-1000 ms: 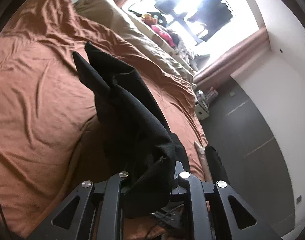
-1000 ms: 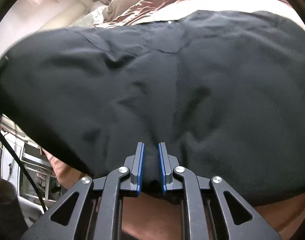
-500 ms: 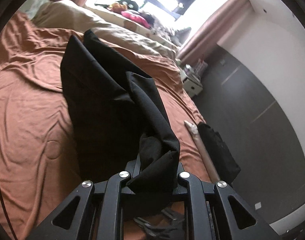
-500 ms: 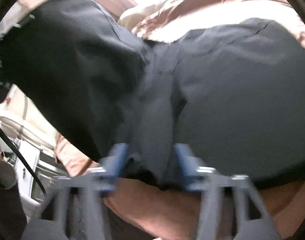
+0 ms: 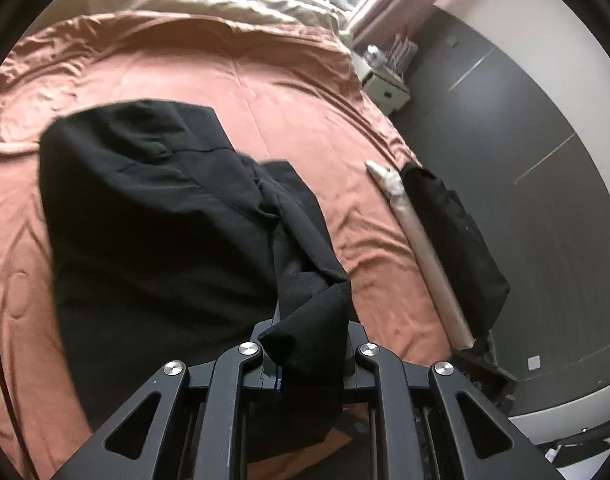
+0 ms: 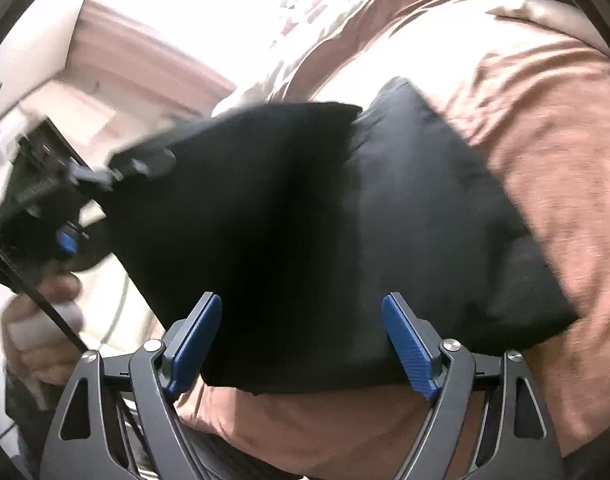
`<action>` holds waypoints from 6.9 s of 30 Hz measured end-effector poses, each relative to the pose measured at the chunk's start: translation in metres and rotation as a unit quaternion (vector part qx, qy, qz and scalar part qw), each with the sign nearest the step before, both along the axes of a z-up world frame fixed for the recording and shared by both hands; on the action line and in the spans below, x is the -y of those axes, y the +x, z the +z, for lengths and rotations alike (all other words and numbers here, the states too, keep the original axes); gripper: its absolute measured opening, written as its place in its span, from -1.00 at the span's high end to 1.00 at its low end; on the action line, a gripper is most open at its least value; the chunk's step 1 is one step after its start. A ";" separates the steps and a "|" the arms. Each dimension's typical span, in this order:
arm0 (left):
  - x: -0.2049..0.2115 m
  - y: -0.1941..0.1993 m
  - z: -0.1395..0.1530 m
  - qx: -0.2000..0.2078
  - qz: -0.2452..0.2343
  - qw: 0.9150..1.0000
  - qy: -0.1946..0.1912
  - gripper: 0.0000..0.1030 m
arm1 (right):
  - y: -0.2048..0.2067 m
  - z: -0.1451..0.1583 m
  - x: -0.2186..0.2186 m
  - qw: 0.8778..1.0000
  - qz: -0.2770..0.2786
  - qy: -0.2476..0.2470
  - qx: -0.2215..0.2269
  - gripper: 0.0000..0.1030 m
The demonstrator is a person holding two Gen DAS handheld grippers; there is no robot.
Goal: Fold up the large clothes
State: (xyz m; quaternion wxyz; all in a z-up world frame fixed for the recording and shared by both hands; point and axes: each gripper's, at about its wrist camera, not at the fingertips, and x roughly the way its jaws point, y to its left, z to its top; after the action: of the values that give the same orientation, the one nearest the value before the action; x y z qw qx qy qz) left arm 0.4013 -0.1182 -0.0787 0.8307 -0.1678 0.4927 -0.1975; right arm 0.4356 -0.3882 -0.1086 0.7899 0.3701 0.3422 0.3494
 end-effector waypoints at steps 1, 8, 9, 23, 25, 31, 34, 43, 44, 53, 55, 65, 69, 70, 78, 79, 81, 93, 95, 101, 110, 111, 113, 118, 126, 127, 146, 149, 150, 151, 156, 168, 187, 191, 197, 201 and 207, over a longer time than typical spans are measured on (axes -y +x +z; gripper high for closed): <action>0.006 0.002 -0.003 -0.002 -0.005 1.000 0.001 0.66 | -0.001 -0.003 0.008 1.000 -0.005 0.006 -0.002 -0.58; 0.054 0.001 -0.019 -0.015 -0.064 0.998 0.003 0.66 | -0.017 -0.022 0.073 0.997 -0.063 0.032 -0.027 -0.58; 0.060 -0.001 -0.024 -0.020 -0.070 0.997 0.003 0.66 | -0.021 -0.025 0.080 0.996 -0.075 0.033 -0.032 -0.58; 0.008 -0.023 -0.026 -0.043 -0.037 0.995 -0.082 -0.35 | -0.053 -0.014 0.091 0.993 -0.107 0.031 -0.029 -0.58; -0.015 -0.031 -0.024 -0.039 -0.019 0.996 -0.083 -0.35 | -0.050 -0.010 0.083 0.994 -0.100 0.032 -0.021 -0.58; -0.081 -0.061 -0.032 -0.019 0.046 0.998 -0.038 -0.36 | -0.047 0.002 0.058 0.996 -0.079 0.033 -0.016 -0.58; -0.113 -0.075 -0.049 -0.025 0.084 0.996 -0.027 -0.36 | -0.043 0.008 0.045 0.997 -0.073 0.021 -0.010 -0.58; -0.127 -0.092 -0.093 -0.065 0.108 0.992 -0.007 -0.36 | -0.018 0.000 0.025 0.998 -0.069 -0.007 -0.008 0.79; -0.127 -0.093 -0.094 -0.065 0.105 0.992 -0.008 -0.36 | -0.020 0.001 0.028 0.997 -0.073 -0.005 -0.008 0.82; -0.086 -0.091 -0.083 -0.054 0.071 0.996 0.013 -0.01 | -0.033 -0.022 0.062 0.993 -0.112 -0.013 -0.029 0.86; -0.078 -0.091 -0.080 -0.052 0.064 0.996 0.013 0.00 | -0.038 -0.026 0.066 0.991 -0.127 -0.029 -0.032 0.86; -0.072 -0.090 -0.084 -0.047 0.069 0.996 0.029 -0.01 | -0.040 -0.013 0.078 0.992 -0.114 -0.025 -0.042 0.35; -0.078 -0.099 -0.088 -0.046 0.075 0.996 0.011 -0.01 | -0.037 -0.015 0.093 0.988 -0.143 -0.029 -0.053 -0.33; -0.079 -0.102 -0.089 -0.045 0.077 0.996 0.010 -0.01 | -0.034 -0.017 0.094 0.989 -0.134 -0.018 -0.060 -0.33; -0.069 -0.113 -0.090 -0.029 0.080 0.996 0.027 0.08 | -0.020 -0.034 0.079 0.991 -0.089 -0.019 -0.094 -0.24; -0.068 -0.113 -0.089 -0.028 0.079 0.996 0.033 0.21 | -0.018 -0.036 0.076 0.991 -0.084 -0.019 -0.098 -0.18; -0.067 -0.114 -0.087 -0.023 0.078 0.996 0.036 0.35 | -0.020 -0.035 0.077 0.992 -0.085 -0.021 -0.096 0.01; -0.101 -0.143 -0.060 -0.008 0.059 0.998 0.029 0.64 | -0.058 -0.012 0.061 0.997 -0.042 -0.006 -0.068 0.72; -0.108 -0.157 -0.058 -0.012 0.047 0.998 0.032 0.64 | -0.066 -0.011 0.055 0.998 -0.023 -0.010 -0.065 0.72; -0.118 -0.176 -0.067 -0.032 0.026 0.998 0.044 0.57 | -0.076 -0.014 0.060 0.997 0.037 -0.037 -0.053 0.55; -0.142 -0.137 -0.051 -0.010 0.054 0.998 0.011 -0.26 | -0.034 0.005 0.110 0.997 -0.029 -0.067 -0.038 -0.54; -0.145 -0.130 -0.051 -0.010 0.056 0.998 0.006 -0.26 | -0.023 0.007 0.113 0.996 -0.033 -0.071 -0.039 -0.54; -0.150 -0.117 -0.054 -0.011 0.066 0.998 0.004 -0.26 | -0.012 0.009 0.110 0.996 -0.032 -0.076 -0.040 -0.54; -0.159 -0.078 -0.070 -0.029 0.080 0.996 -0.001 -0.26 | 0.030 0.011 0.086 0.995 -0.010 -0.090 -0.052 -0.54; -0.162 -0.024 -0.087 -0.052 0.084 0.995 -0.004 -0.26 | 0.102 0.003 0.052 0.992 0.015 -0.091 -0.084 -0.54; -0.162 -0.018 -0.089 -0.056 0.086 0.995 -0.007 -0.26 | 0.113 0.002 0.048 0.992 0.022 -0.092 -0.087 -0.54; -0.150 0.050 -0.106 -0.076 0.084 0.993 0.004 -0.26 | 0.200 -0.010 0.038 0.993 0.062 -0.057 -0.087 -0.54; -0.145 0.054 -0.106 -0.075 0.084 0.994 0.013 -0.26 | 0.204 -0.016 0.035 0.992 0.080 -0.053 -0.085 -0.54; -0.144 0.055 -0.106 -0.075 0.084 0.994 0.016 -0.26 | 0.203 -0.017 0.035 0.991 0.087 -0.050 -0.087 -0.54; -0.143 0.055 -0.106 -0.074 0.083 0.994 0.019 -0.26 | 0.206 -0.019 0.033 0.990 0.093 -0.044 -0.091 -0.54; -0.140 0.061 -0.105 -0.073 0.080 0.994 0.022 -0.26 | 0.196 -0.032 0.027 0.981 0.154 0.001 -0.120 -0.54; -0.117 0.063 -0.093 -0.051 0.096 0.990 0.087 0.30 | 0.203 -0.035 0.005 0.984 0.117 0.022 -0.130 0.61; -0.109 -0.029 0.037 0.098 0.093 0.991 0.020 0.72 | 0.084 0.061 0.010 0.995 0.072 -0.015 0.061 0.84; -0.090 -0.048 0.066 0.132 0.082 0.988 0.014 0.73 | 0.056 0.069 0.026 0.994 0.055 -0.007 0.097 0.85; -0.053 -0.073 0.104 0.170 0.061 0.983 0.001 0.75 | 0.013 0.086 0.066 0.989 0.024 -0.007 0.146 0.86; -0.016 -0.078 0.129 0.193 0.032 0.981 -0.007 0.75 | -0.010 0.098 0.097 0.986 -0.005 -0.018 0.168 0.86; 0.043 -0.078 0.164 0.221 -0.005 0.975 -0.022 0.75 | -0.034 0.124 0.152 0.980 -0.037 -0.034 0.193 0.86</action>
State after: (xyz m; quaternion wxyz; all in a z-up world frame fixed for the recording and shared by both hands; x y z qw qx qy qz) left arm 0.3233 -0.1616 0.0855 0.9140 -0.1357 0.2936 -0.2450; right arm 0.4012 -0.5403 0.0153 0.8655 0.2808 0.1809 0.3732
